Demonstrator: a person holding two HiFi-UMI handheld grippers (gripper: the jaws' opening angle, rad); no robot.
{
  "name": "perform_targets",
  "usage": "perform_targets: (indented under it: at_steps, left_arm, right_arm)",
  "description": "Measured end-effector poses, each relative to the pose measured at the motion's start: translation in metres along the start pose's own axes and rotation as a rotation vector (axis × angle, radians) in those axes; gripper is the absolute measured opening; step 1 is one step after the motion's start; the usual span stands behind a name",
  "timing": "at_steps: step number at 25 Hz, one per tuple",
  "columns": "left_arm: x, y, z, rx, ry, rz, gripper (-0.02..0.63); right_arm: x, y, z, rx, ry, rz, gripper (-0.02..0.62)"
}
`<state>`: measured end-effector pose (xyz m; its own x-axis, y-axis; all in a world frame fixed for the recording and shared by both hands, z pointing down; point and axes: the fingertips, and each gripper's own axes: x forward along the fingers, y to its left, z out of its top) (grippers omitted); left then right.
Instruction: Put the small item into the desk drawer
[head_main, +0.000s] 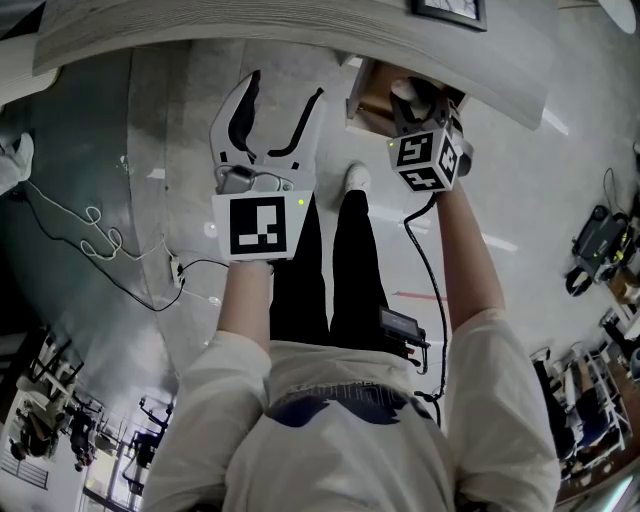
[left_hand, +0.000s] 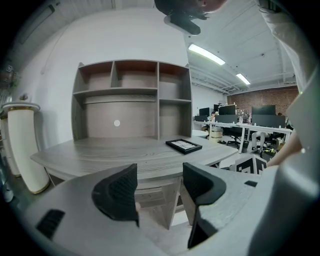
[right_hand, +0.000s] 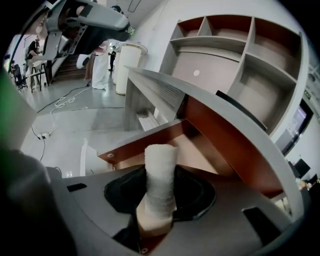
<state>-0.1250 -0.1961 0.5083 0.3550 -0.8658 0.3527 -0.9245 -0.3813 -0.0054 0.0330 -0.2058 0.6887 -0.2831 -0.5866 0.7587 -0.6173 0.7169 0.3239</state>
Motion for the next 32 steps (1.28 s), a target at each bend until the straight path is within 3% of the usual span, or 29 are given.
perform_targets:
  at_steps: [32]
  left_arm:
    - [0.0,0.011,-0.011,-0.018,0.023,0.019,0.268]
  right_arm:
    - [0.033,0.012,-0.027,-0.163,0.192,0.089,0.132]
